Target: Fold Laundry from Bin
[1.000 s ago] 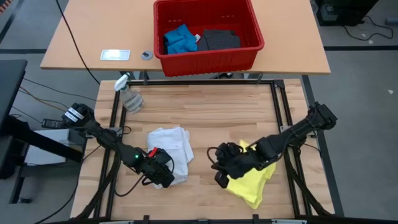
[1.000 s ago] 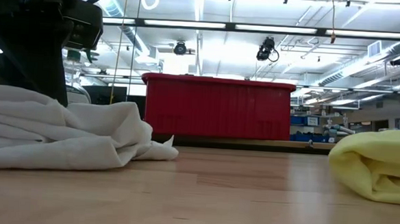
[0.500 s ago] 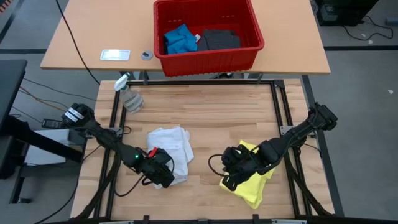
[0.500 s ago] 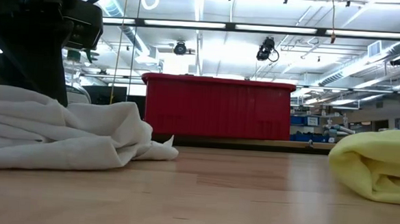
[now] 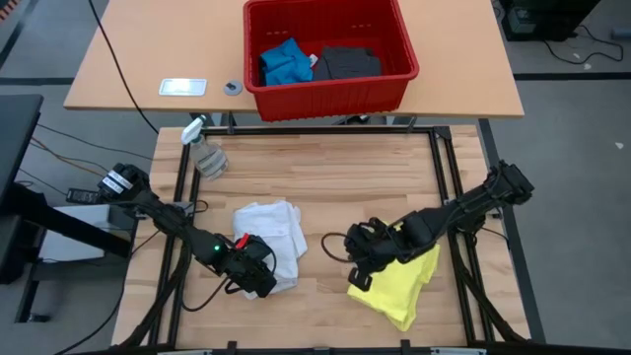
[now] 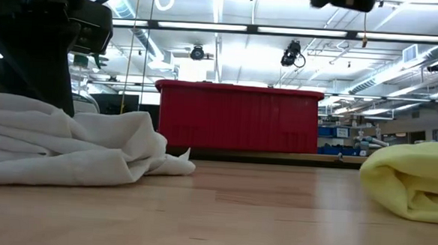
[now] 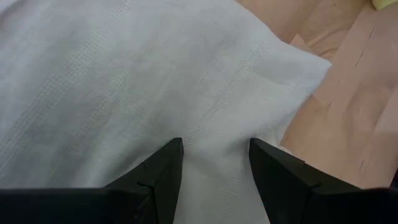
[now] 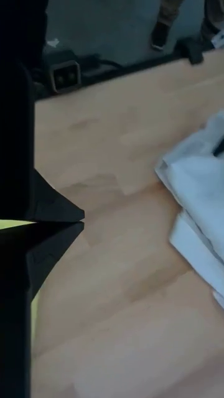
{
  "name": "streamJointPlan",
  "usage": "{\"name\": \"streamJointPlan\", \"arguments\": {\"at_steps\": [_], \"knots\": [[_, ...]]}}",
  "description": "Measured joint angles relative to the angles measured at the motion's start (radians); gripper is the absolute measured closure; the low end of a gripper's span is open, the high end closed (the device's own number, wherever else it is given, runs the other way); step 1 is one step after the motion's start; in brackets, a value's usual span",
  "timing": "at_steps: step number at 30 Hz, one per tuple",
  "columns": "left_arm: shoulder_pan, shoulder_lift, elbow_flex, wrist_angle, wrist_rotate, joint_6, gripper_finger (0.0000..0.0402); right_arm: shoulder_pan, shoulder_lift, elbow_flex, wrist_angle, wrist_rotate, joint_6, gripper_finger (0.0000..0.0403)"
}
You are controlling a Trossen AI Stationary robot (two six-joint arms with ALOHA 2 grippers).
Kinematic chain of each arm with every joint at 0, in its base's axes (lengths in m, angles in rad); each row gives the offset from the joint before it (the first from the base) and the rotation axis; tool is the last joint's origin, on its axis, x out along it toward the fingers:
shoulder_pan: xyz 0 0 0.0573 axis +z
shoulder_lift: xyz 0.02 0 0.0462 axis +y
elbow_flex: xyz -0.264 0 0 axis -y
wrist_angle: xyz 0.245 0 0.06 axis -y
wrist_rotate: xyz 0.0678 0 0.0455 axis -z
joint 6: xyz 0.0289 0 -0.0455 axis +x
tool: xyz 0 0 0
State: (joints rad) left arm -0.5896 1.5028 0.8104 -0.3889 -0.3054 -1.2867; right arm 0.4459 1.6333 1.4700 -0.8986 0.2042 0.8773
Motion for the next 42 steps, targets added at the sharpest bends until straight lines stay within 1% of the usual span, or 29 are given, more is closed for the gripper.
{"name": "streamJointPlan", "arguments": {"at_steps": [7,15,24,32,42], "knots": [[0.000,0.000,0.000,0.000,0.000,0.000,0.0210,-0.049,0.000,0.000,0.005,0.034,-0.120,0.0392],[0.000,0.000,0.000,0.000,0.000,0.000,0.0210,-0.076,0.000,0.000,0.007,0.004,-0.298,0.0391],[0.000,0.000,0.000,0.000,0.000,0.000,0.0210,-0.077,0.000,0.000,0.028,0.004,-0.305,0.0391],[0.000,0.000,0.000,0.000,0.000,0.000,0.0210,-0.077,0.001,0.000,0.153,0.002,-0.305,0.0391],[0.000,0.000,0.000,0.000,0.000,0.000,0.0210,-0.082,0.001,0.000,0.422,0.001,-0.305,0.0391]]}}
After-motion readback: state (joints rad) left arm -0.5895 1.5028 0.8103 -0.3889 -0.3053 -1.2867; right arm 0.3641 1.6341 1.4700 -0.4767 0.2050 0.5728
